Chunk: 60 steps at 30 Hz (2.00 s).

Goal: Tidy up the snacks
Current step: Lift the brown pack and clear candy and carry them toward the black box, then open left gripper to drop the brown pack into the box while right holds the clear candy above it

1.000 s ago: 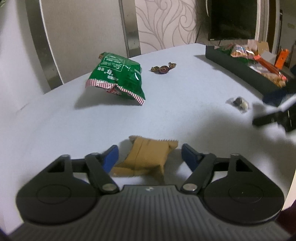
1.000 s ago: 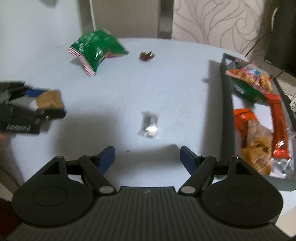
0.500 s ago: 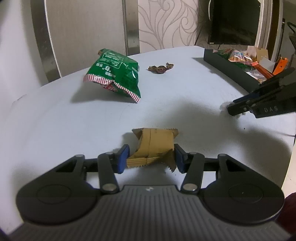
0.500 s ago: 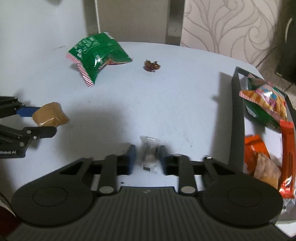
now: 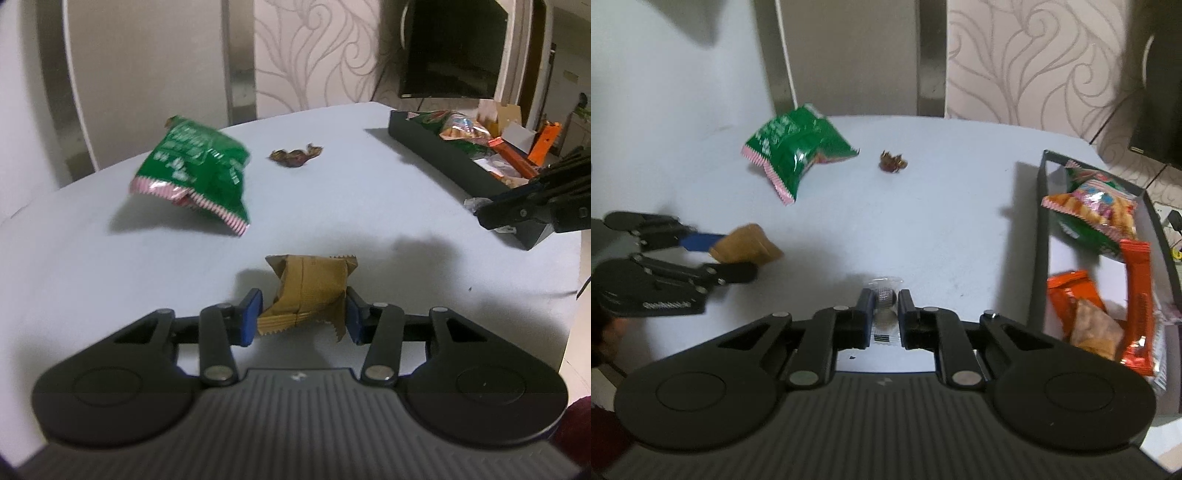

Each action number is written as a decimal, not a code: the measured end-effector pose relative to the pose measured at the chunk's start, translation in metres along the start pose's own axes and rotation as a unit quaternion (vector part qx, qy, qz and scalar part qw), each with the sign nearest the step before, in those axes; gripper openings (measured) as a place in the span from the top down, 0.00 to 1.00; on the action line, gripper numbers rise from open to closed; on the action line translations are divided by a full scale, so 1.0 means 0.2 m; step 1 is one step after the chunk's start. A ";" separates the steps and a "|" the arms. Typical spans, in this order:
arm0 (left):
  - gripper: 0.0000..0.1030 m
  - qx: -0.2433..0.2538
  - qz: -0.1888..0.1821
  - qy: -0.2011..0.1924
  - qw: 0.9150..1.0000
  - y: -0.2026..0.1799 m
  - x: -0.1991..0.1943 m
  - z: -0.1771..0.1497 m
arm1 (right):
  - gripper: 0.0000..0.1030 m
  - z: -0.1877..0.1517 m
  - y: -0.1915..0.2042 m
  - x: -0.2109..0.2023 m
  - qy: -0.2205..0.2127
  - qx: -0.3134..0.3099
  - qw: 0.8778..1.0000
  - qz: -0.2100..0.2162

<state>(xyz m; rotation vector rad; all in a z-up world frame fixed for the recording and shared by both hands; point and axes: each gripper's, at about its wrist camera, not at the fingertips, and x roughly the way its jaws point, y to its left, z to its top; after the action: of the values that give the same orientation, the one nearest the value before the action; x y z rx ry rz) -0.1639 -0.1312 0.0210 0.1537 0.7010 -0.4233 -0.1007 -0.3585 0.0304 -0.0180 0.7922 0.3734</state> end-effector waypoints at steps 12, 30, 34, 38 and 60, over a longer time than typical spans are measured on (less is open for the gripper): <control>0.52 0.036 -0.027 -0.027 0.999 -0.15 0.08 0.20 | 0.84 -0.02 -0.07 -0.19 -0.027 0.029 0.999 -0.004; 0.52 0.080 -0.082 -0.056 0.992 -0.44 0.17 0.42 | 0.84 -0.08 -0.25 -0.42 -0.052 0.071 0.995 -0.037; 0.52 0.089 -0.095 -0.060 0.990 -0.51 0.20 0.46 | 0.84 -0.11 -0.26 -0.45 -0.051 0.081 0.995 -0.030; 0.52 0.104 -0.112 -0.064 0.986 -0.61 0.23 0.51 | 0.84 -0.15 -0.28 -0.46 -0.044 0.090 0.995 -0.025; 0.33 0.175 -0.115 -0.077 0.975 -1.11 0.53 0.64 | 0.84 -0.33 -0.52 -0.71 -0.060 0.156 0.982 -0.087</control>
<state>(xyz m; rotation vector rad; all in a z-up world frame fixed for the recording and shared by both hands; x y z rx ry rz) -0.1111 -0.4005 0.0493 0.3707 0.4875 -0.7737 -0.2028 -0.5125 0.0699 0.2248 0.7172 0.0803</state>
